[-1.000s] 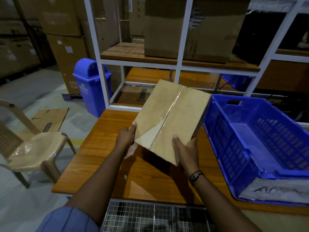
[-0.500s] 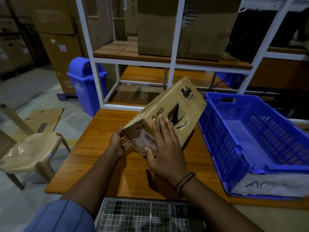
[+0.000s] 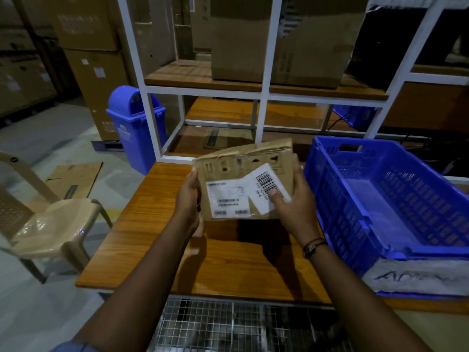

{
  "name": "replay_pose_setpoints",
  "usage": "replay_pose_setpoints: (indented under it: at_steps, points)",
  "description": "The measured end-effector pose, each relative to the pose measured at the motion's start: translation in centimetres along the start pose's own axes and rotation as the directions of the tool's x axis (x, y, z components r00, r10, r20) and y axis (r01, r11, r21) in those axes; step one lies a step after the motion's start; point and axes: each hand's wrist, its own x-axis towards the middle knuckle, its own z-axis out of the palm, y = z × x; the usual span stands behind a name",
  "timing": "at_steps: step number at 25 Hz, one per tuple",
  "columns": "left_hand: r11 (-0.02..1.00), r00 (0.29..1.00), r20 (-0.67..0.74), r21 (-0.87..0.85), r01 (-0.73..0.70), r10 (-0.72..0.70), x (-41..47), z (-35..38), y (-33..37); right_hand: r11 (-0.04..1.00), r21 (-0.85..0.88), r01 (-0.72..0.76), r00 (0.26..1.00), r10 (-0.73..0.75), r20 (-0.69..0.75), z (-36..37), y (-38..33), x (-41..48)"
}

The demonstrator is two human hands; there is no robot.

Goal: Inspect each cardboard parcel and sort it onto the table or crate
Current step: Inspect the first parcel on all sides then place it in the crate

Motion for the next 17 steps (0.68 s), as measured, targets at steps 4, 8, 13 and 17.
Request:
replay_pose_setpoints:
  at_steps: [4,8,13,17]
  points:
    - [0.99,0.992,0.086,0.103,-0.101,0.092,-0.3,1.0,2.7,0.976,0.161,-0.147,0.985,0.16,-0.071,-0.9,1.5,0.8]
    - [0.993,0.994,0.052,0.059,-0.103,0.1,0.2,-0.3,2.3,0.985,0.155,-0.079,0.995,0.086,-0.041,-0.2,0.3,0.0]
    - [0.984,0.999,-0.02,-0.172,0.044,-0.048,1.5,-2.6,-2.6,0.967,-0.219,0.13,0.991,-0.133,-0.002,1.7,-3.0,-1.6]
    - [0.966,0.99,-0.034,-0.226,0.127,-0.138,1.5,-3.0,-6.9,0.887,-0.395,0.24,0.971,-0.228,0.078,2.6,-3.7,-2.2]
